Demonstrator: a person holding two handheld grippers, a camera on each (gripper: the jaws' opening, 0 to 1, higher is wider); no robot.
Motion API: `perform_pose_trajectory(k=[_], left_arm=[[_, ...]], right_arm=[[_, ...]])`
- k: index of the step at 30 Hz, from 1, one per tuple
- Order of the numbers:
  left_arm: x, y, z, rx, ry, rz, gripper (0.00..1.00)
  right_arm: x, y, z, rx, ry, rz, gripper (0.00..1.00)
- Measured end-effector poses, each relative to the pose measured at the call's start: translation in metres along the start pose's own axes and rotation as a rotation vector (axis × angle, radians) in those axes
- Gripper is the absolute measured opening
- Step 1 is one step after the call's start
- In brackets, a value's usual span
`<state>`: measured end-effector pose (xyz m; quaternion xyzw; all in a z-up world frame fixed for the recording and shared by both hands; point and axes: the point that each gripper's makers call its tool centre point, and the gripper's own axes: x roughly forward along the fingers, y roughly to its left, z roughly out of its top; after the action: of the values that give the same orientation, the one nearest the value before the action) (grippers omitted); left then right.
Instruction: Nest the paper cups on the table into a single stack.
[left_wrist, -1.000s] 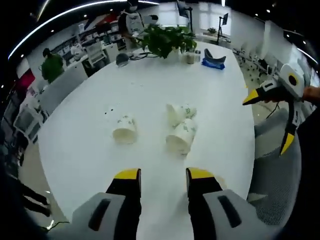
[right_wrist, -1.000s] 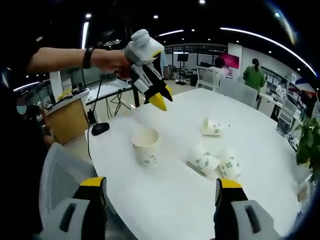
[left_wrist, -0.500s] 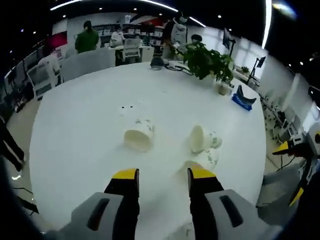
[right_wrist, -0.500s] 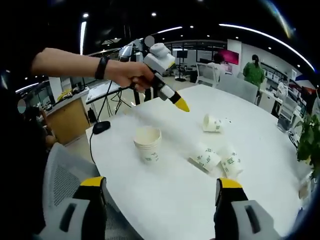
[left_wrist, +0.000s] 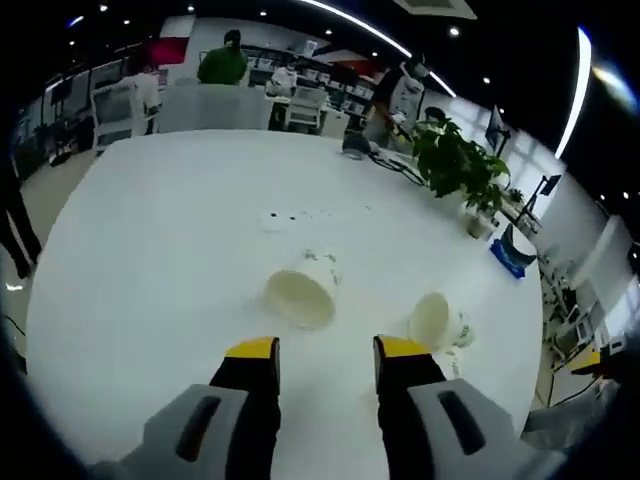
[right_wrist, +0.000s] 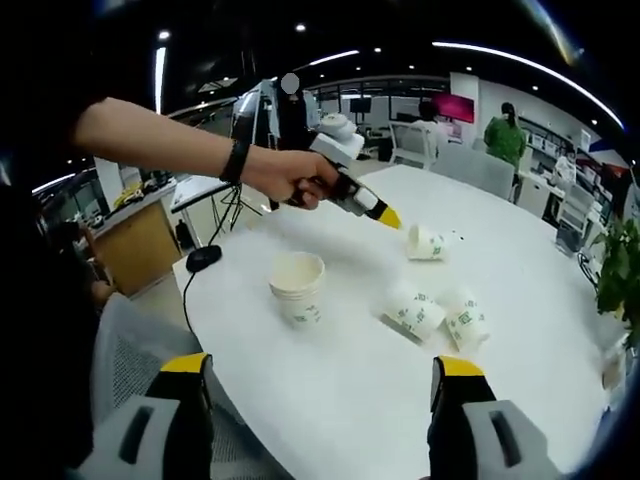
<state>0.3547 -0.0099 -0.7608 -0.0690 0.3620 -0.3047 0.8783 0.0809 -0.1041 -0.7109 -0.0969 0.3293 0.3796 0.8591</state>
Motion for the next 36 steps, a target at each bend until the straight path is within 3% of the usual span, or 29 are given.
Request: perform_pose_trajectory(k=[9, 17, 36], left_arm=[[0.042, -0.005, -0.002, -0.068, -0.003, -0.043, 0.36], [0.072, 0.005, 0.004, -0.167, -0.049, -0.021, 0.34], [0.111, 0.001, 0.007, -0.252, -0.091, -0.044, 0.33]], right_arm=[[-0.001, -0.004, -0.003, 0.023, 0.009, -0.009, 0.91], [-0.003, -0.002, -0.005, 0.035, 0.01, -0.006, 0.91], [-0.004, -0.003, -0.012, 0.074, 0.019, 0.002, 0.91]])
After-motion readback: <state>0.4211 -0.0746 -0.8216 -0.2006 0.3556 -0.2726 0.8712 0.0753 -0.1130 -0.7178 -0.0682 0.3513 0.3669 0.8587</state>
